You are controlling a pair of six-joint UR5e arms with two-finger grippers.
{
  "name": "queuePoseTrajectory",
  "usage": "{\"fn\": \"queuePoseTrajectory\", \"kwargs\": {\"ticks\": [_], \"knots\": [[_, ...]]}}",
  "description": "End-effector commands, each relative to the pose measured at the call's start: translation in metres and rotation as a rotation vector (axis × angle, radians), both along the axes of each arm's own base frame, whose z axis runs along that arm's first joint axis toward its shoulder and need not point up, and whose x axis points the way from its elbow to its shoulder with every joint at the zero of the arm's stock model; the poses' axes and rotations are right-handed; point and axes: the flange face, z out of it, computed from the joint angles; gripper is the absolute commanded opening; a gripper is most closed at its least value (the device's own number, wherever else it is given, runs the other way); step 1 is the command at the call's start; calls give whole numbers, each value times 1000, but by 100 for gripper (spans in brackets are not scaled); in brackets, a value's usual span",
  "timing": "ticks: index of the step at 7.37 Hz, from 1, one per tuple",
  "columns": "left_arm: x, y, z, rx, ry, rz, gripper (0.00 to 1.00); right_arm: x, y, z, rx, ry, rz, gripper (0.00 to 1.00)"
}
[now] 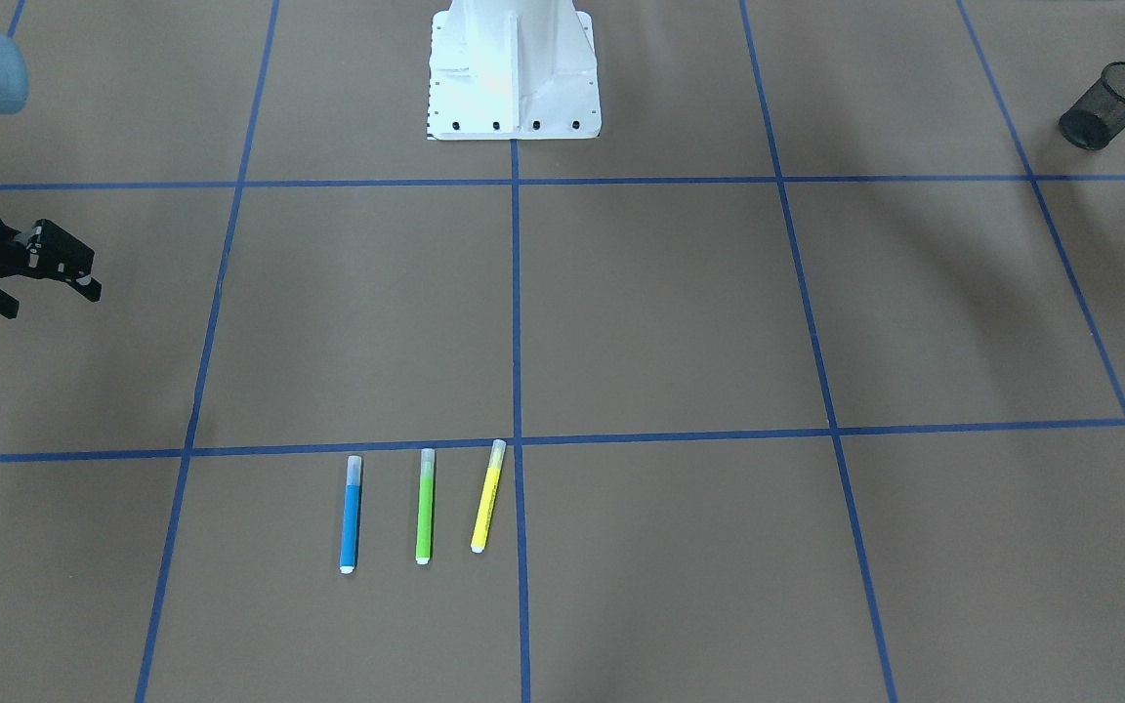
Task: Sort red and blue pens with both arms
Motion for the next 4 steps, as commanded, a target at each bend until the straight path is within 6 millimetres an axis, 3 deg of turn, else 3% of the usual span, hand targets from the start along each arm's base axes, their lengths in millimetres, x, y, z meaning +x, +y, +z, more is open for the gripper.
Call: {"fn": "queuePoseTrajectory", "kwargs": {"ticks": [1,2,4], "knots": [[-2,-7,3,25,-7,-6,62,0,0,1,-2,2,0,100],[-3,-11,2,37,-10,-9,100,0,0,1,-3,0,0,100],[-9,-42,-12,94,-22,-37,100,-5,-9,-11,-16,-15,23,100]]}}
